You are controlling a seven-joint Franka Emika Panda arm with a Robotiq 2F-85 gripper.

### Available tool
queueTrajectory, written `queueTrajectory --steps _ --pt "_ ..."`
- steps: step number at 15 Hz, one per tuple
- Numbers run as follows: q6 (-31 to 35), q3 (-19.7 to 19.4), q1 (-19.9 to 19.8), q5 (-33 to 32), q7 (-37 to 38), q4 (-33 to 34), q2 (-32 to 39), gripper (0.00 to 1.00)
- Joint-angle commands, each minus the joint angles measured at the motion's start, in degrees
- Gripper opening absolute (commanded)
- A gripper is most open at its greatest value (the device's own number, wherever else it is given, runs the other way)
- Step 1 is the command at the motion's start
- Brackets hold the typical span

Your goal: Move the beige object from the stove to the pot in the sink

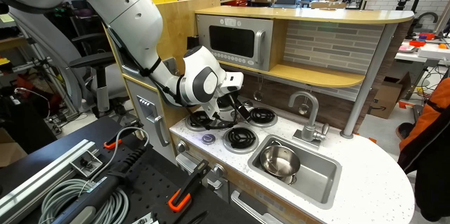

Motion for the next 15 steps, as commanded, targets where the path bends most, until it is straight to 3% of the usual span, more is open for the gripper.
queueTrajectory --steps 1,3,11,12,15 --pt "-1.43 -2.00 2.53 3.45 -0.71 4.52 5.06 0.75" --pt "-1.62 -1.37 2.81 3.42 -1.30 4.88 5.74 0.68" --pt "-1.54 1.76 0.60 2.48 -4.39 3.49 2.89 0.06" --pt "-2.97 2.66 -0.37 2.28 -5.06 3.15 1.87 0.02" --pt "-5.83 3.22 -2.54 1.81 -5.75 2.38 0.22 0.02"
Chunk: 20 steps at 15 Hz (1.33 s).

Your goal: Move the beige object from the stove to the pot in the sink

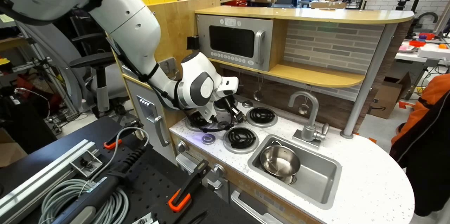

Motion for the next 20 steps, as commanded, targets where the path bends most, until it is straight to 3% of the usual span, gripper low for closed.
queueTrajectory --steps 1,11,16,20 --pt "-4.61 2.26 -3.85 0.50 -3.65 -2.04 -3.68 0.03" --pt "-0.63 6.35 -10.11 0.31 -12.45 -13.94 -15.59 0.04" --pt "-3.67 1.99 -12.11 1.23 -10.81 -13.06 -13.84 0.04" --pt "-8.10 0.88 -15.16 0.78 -10.15 -12.83 -14.00 0.04"
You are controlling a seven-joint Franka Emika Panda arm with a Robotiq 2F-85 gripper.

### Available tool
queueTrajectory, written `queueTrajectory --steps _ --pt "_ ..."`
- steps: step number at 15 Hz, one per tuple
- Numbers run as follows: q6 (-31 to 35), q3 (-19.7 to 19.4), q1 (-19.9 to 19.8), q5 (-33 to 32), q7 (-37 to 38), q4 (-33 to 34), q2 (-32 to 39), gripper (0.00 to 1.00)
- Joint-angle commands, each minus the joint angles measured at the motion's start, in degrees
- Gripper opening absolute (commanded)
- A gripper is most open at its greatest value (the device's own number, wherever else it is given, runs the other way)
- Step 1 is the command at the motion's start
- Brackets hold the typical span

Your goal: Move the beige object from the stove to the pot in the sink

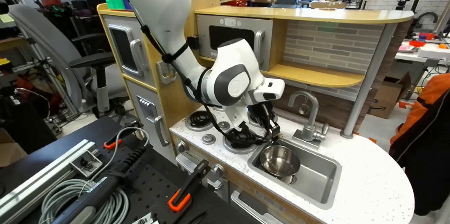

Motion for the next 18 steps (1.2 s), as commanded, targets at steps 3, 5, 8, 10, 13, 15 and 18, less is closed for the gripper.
queueTrajectory --steps 3,5,8,10,13,15,18 --pt "-5.96 -0.38 -2.64 0.18 0.38 0.15 -0.98 0.04" --pt "-8.03 0.51 -3.39 -0.30 -0.08 -0.44 -2.18 0.42" --pt "-9.14 1.70 -4.20 -0.89 -1.20 -2.09 -4.57 0.64" --pt "-8.38 3.73 -5.12 -1.56 -3.70 -5.72 -8.39 0.77" --pt "-6.93 7.80 -7.61 -2.44 -9.19 -12.61 -15.75 0.99" --pt "-8.02 8.81 -8.05 -3.34 -11.55 -16.84 -20.32 1.00" --pt "-14.94 0.84 -0.88 -8.46 -7.05 -18.52 -21.46 1.00"
